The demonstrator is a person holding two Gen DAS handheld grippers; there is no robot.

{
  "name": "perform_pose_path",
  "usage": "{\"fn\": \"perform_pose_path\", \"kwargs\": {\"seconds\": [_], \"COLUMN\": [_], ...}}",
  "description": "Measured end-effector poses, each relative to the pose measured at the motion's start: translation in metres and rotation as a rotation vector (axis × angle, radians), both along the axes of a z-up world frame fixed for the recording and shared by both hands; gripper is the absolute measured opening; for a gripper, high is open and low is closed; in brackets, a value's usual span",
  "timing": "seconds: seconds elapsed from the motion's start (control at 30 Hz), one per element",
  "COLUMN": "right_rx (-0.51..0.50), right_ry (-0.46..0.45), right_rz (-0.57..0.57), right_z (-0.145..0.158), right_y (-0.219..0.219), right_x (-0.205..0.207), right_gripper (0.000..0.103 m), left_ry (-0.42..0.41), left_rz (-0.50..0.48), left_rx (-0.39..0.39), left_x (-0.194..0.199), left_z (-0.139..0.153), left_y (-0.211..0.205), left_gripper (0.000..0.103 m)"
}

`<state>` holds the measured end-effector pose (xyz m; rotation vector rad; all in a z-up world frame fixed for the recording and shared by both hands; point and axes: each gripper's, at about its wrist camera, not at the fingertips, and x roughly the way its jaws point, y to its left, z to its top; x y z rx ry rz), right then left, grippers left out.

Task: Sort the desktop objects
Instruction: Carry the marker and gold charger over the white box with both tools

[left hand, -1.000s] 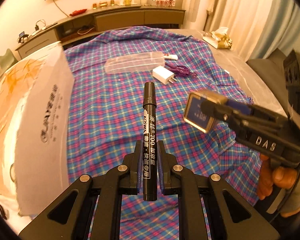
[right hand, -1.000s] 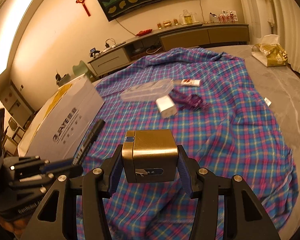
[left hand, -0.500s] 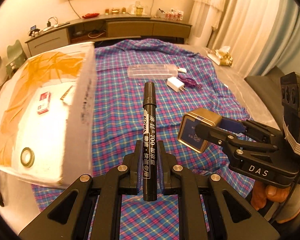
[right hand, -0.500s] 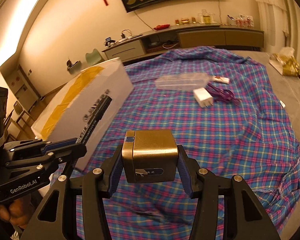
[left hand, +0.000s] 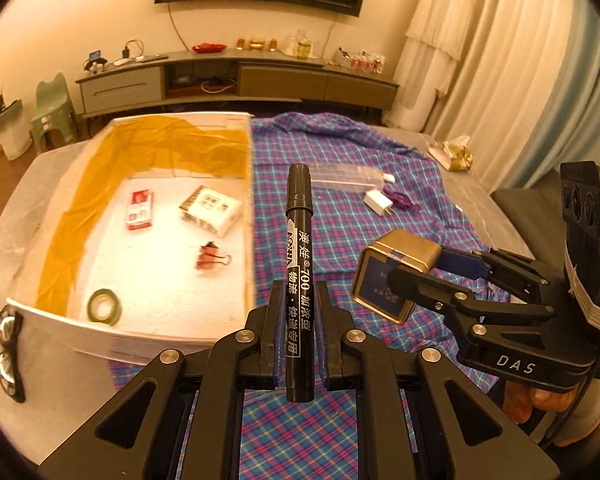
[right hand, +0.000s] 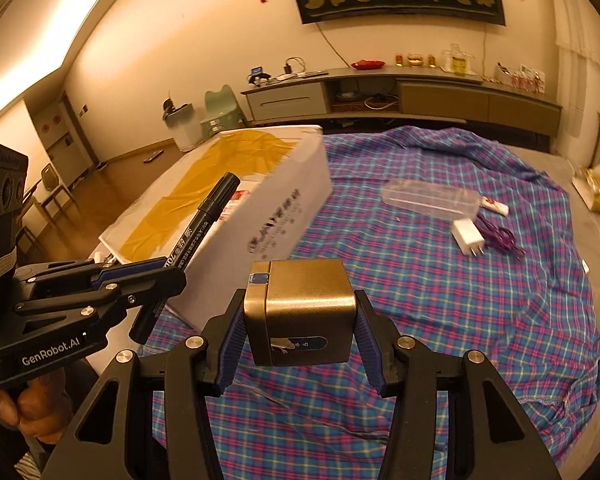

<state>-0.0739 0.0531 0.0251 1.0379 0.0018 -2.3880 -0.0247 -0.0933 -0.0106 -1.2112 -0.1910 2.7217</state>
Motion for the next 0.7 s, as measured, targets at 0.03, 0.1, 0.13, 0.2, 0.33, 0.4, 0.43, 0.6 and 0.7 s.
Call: {"fn": "perform_pose_path", "kwargs": {"seconds": [0.03, 0.1, 0.13, 0.2, 0.33, 0.4, 0.43, 0.6, 0.7], "right_rx": [0.001, 0.002, 0.002, 0.004, 0.009, 0.012, 0.013, 0.023, 0.026], "right_ry": [0.002, 0.006, 0.008, 0.013, 0.019, 0.020, 0.020, 0.025, 0.026], "right_rz": [0.008, 0.020, 0.025, 0.038, 0.065, 0.079, 0.086, 0.117, 0.137], "right_z": [0.003, 0.008, 0.011, 0.016, 0.023, 0.027, 0.028, 0.035, 0.039], "right_y": [-0.004, -0.012, -0.014, -0.022, -0.035, -0.041, -0.045, -0.060, -0.070], "right_x": [0.000, 0.001, 0.001, 0.002, 0.003, 0.003, 0.003, 0.000, -0.003], "right_gripper": [0.052, 0.052, 0.052, 0.052, 0.052, 0.052, 0.052, 0.052, 0.052], "left_ry": [0.002, 0.006, 0.008, 0.011, 0.014, 0.016, 0.016, 0.015, 0.009], "left_rz": [0.006, 0.016, 0.021, 0.032, 0.051, 0.063, 0.068, 0.100, 0.117], "left_rx": [0.001, 0.005, 0.008, 0.015, 0.035, 0.043, 0.045, 0.064, 0.075], "left_x": [0.001, 0.003, 0.003, 0.004, 0.004, 0.004, 0.004, 0.001, -0.004], "left_z": [0.001, 0.003, 0.005, 0.006, 0.009, 0.010, 0.010, 0.015, 0.016], "left_y": [-0.004, -0.014, -0.016, -0.026, -0.042, -0.049, -0.052, -0.073, -0.083], "left_gripper": [0.013, 0.013, 0.013, 0.013, 0.013, 0.013, 0.013, 0.013, 0.013]}}
